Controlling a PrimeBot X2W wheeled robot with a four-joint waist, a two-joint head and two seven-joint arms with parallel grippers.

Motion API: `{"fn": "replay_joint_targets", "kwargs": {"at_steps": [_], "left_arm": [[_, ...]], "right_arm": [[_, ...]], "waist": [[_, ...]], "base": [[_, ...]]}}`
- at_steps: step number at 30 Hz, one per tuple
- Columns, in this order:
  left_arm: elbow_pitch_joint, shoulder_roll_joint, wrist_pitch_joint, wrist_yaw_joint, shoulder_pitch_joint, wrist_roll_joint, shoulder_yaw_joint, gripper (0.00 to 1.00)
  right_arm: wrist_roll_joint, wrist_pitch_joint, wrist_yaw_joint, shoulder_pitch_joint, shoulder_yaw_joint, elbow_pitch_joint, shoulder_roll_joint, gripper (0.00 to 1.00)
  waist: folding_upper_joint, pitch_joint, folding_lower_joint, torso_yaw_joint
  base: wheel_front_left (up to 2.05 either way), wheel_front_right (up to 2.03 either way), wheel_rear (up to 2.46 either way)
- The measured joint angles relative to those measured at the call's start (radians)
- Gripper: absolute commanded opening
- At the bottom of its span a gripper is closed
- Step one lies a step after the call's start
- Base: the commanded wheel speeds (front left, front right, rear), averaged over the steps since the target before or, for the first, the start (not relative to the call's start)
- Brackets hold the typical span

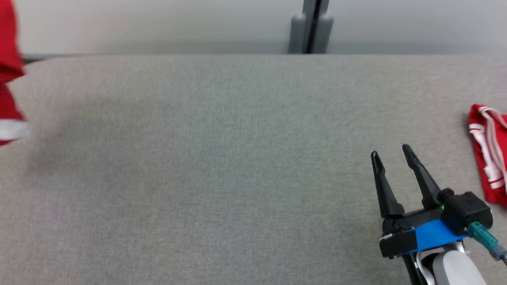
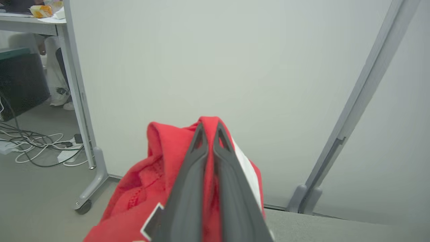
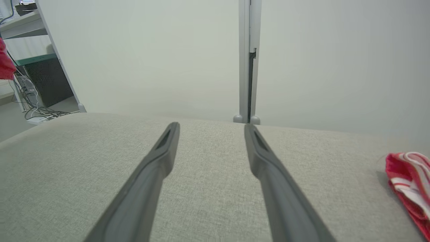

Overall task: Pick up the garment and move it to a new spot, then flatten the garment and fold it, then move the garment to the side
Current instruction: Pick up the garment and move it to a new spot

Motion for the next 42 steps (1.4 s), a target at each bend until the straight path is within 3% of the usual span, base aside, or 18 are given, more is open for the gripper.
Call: {"fn": "replay_joint_targets", "kwargs": {"at_steps": [10,17,26,33,34,35,36,42], "left_arm": [[-0.316,-0.13,0.154,0.015,-0.017,-0.033,-0.172,0.0],[-0.387,-0.21,0.18,0.007,-0.004,-0.044,-0.277,0.0],[-0.282,-0.304,0.155,-0.013,0.13,-0.054,-0.405,0.0],[-0.056,-0.397,0.019,-0.024,0.185,-0.009,-0.475,0.0],[-0.019,-0.411,-0.009,-0.024,0.192,-0.005,-0.482,0.09],[0.017,-0.422,-0.035,-0.029,0.195,0.012,-0.499,0.67],[0.056,-0.435,-0.061,-0.032,0.197,0.027,-0.511,1.0],[0.185,-0.499,-0.221,-0.05,0.21,0.05,-0.556,1.0]], "right_arm": [[0.008,0.0,0.0,0.045,0.003,0.007,0.013,1.0],[0.009,0.005,0.0,0.048,0.01,-0.01,0.021,1.0],[0.019,0.003,0.0,0.026,0.006,-0.011,0.029,1.0],[0.019,-0.001,0.0,0.012,0.006,-0.004,0.036,1.0],[0.019,-0.001,0.0,0.008,0.007,-0.003,0.038,1.0],[0.019,-0.002,0.0,0.003,0.01,-0.003,0.039,1.0],[0.02,-0.003,0.0,0.001,0.014,-0.002,0.041,1.0],[0.022,-0.006,0.0,0.001,0.008,0.007,0.043,1.0]], "waist": [[0.0,-0.133,0.0,-0.091],[0.0,-0.133,0.0002,-0.168],[0.0001,-0.078,0.0004,-0.231],[0.0,-0.052,0.0004,-0.232],[0.0,-0.051,0.0004,-0.23],[0.0,-0.049,0.0004,-0.228],[0.0,-0.048,0.0004,-0.224],[0.0,-0.059,0.0004,-0.19]], "base": [[0.0,0.0,0.0],[0.0,0.0,0.0],[0.0,0.0,0.0],[0.0,0.0,0.0],[0.0,0.0,0.0],[0.0,0.0,0.0],[0.0,0.0,0.0],[0.0,0.0,0.0]]}}
